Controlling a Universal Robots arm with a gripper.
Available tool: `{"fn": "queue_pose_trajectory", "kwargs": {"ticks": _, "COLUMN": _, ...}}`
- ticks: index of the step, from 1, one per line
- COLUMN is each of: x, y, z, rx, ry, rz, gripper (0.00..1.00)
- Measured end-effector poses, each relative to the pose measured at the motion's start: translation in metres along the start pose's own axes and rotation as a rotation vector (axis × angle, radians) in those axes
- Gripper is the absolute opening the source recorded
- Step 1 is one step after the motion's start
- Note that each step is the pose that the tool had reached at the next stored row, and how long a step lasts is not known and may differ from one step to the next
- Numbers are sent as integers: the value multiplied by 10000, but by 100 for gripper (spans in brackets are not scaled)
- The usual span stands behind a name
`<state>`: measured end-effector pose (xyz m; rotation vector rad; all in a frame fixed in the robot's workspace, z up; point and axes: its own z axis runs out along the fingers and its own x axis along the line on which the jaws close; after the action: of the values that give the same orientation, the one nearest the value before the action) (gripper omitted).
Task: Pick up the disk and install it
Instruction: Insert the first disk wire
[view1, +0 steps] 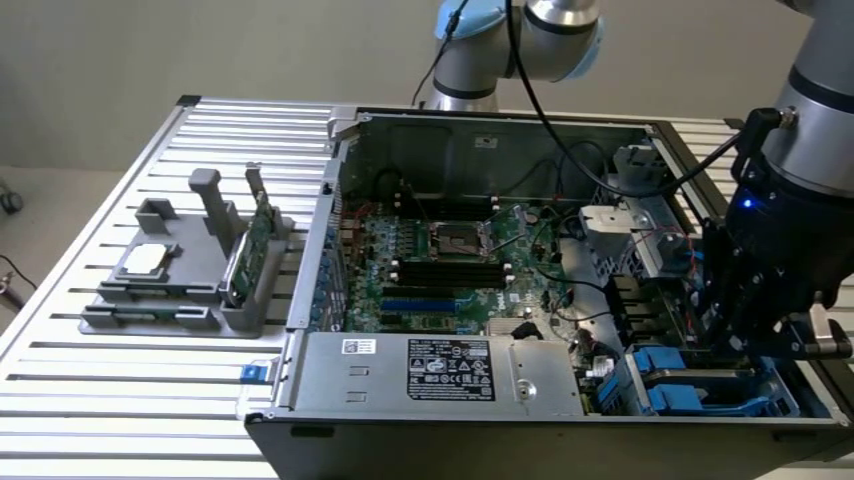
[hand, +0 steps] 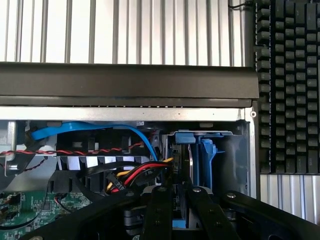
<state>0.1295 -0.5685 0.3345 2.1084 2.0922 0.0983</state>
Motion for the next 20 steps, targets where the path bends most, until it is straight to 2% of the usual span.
{"fn": "queue_pose_trajectory", "kwargs": {"ticks": 20, "x": 0, "y": -4, "z": -1, "rx": -38, "ry": 8, "rz": -52, "gripper": 18}}
